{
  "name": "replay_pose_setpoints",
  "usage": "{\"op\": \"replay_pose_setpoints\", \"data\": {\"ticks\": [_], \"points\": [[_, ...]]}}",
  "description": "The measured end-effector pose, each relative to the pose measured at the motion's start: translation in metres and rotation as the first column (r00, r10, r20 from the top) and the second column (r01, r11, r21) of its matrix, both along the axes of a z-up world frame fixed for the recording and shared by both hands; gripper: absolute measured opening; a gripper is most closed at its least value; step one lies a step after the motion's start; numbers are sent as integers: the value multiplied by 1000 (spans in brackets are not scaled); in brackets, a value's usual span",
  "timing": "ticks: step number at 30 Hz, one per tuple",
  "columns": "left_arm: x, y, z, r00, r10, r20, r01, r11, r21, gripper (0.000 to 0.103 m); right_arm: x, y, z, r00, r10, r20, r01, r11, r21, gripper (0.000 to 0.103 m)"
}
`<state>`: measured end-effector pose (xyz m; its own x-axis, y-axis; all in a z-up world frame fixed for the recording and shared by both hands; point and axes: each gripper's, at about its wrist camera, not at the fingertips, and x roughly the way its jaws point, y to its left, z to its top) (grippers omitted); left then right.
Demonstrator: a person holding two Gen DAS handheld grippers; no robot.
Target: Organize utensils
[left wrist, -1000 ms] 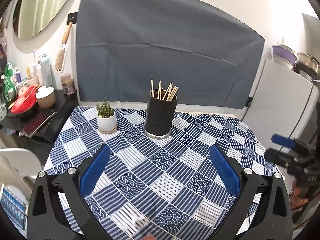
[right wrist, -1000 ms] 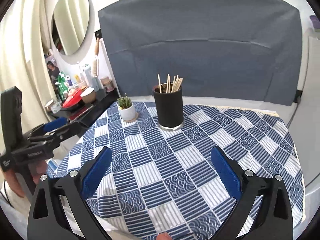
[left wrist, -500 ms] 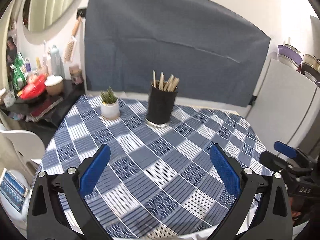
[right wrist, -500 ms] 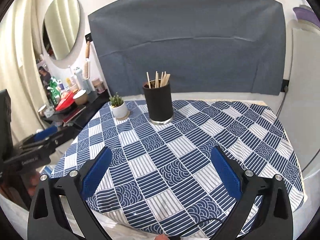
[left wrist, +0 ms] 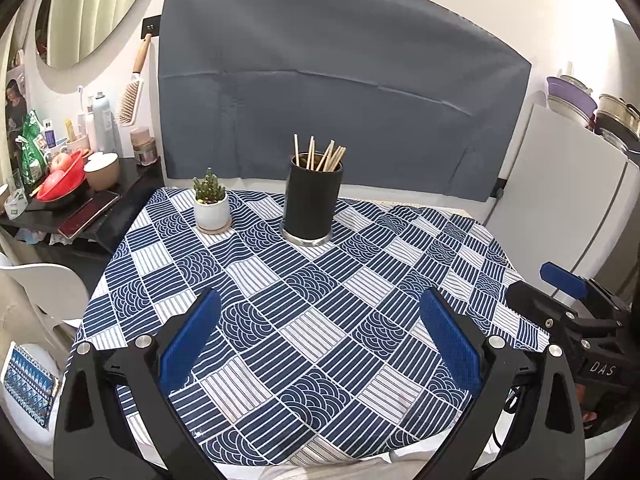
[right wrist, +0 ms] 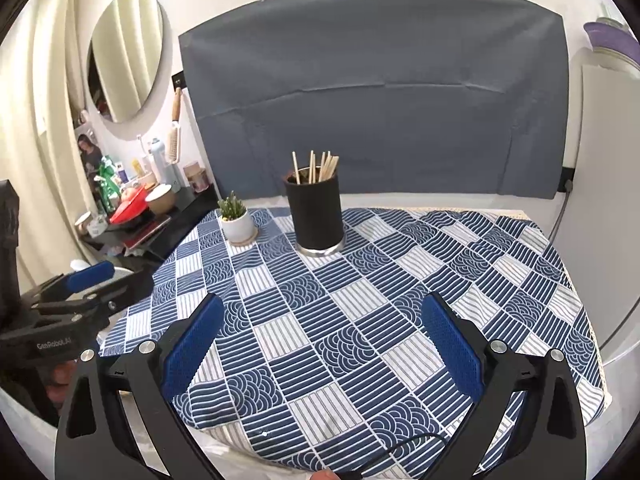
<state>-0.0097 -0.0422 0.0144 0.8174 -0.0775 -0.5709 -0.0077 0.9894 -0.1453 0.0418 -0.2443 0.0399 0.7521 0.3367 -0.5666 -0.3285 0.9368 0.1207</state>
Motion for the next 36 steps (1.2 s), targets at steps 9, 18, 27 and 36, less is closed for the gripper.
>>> {"op": "replay_pose_setpoints", "data": {"ticks": [9,18,27,36], "points": [[0,-5,3,1000,-3,10,3,1000,9,97,0,-5,3,1000,-9,13,9,1000,2,95],[1,-8,6,1000,-19,18,19,1000,3,97,-1,-7,4,1000,-17,18,18,1000,-4,95],[0,-8,5,1000,-4,16,4,1000,3,97,-2,-6,4,1000,-14,20,14,1000,-12,95],[1,-10,2,1000,-17,5,17,1000,-12,97,-4,-8,3,1000,-11,17,11,1000,-15,95]]}}
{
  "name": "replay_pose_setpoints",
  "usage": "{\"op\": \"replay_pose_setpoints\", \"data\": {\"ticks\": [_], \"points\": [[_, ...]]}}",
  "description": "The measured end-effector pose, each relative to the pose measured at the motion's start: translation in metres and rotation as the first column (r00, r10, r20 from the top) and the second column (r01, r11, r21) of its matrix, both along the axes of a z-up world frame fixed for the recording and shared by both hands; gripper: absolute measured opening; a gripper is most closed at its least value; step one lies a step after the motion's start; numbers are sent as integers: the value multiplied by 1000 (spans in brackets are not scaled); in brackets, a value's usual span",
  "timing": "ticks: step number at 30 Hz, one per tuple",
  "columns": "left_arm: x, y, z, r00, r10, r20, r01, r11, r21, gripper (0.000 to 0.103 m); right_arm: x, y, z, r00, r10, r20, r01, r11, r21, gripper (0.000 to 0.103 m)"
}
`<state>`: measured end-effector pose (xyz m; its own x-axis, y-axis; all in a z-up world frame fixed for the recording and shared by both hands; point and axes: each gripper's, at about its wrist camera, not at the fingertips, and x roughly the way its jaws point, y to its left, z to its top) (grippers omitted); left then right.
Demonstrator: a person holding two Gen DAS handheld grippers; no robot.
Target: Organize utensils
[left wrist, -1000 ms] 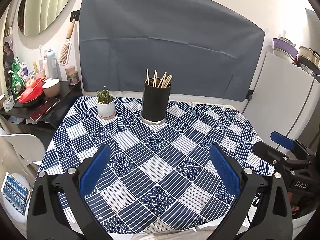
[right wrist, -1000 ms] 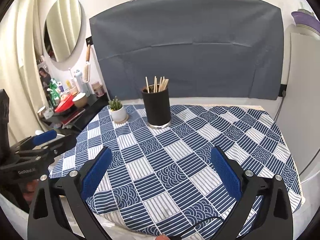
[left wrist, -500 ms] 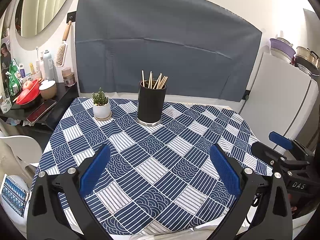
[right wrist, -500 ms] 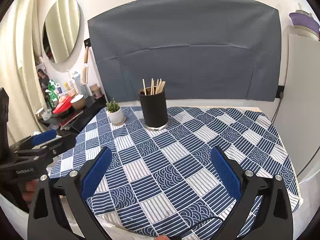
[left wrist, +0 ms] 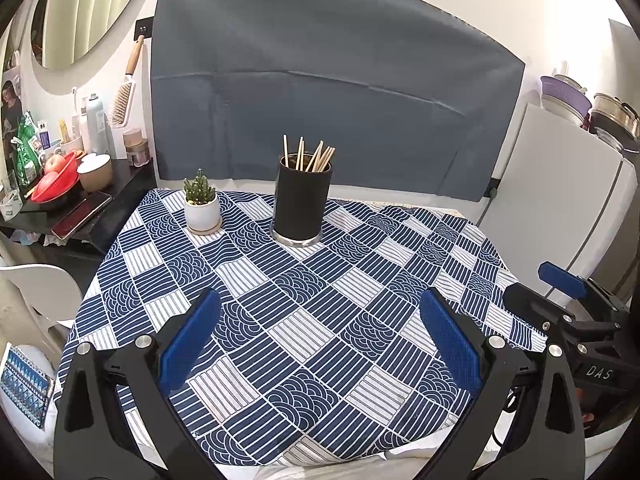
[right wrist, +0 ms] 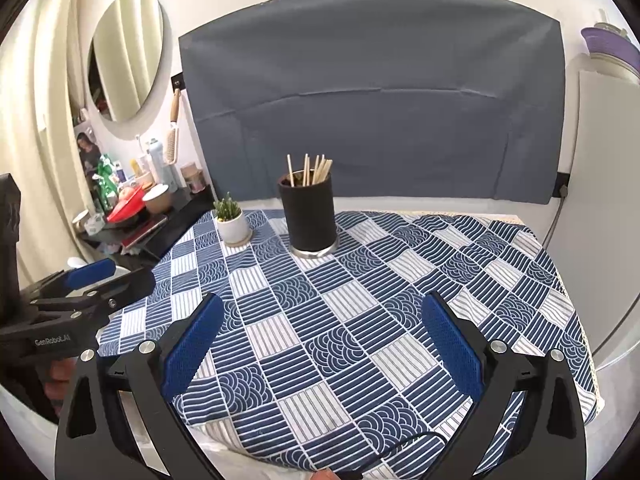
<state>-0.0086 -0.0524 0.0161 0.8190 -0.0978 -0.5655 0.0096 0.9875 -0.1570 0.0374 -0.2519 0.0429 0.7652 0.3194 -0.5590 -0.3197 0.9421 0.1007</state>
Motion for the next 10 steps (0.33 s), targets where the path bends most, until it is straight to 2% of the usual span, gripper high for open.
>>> {"op": "replay_pose_setpoints", "data": {"ticks": [10], "points": [[4,2,0,1000,-2,9,2,1000,-7,97,-1,-3,0,1000,-14,9,14,1000,-4,95]]}}
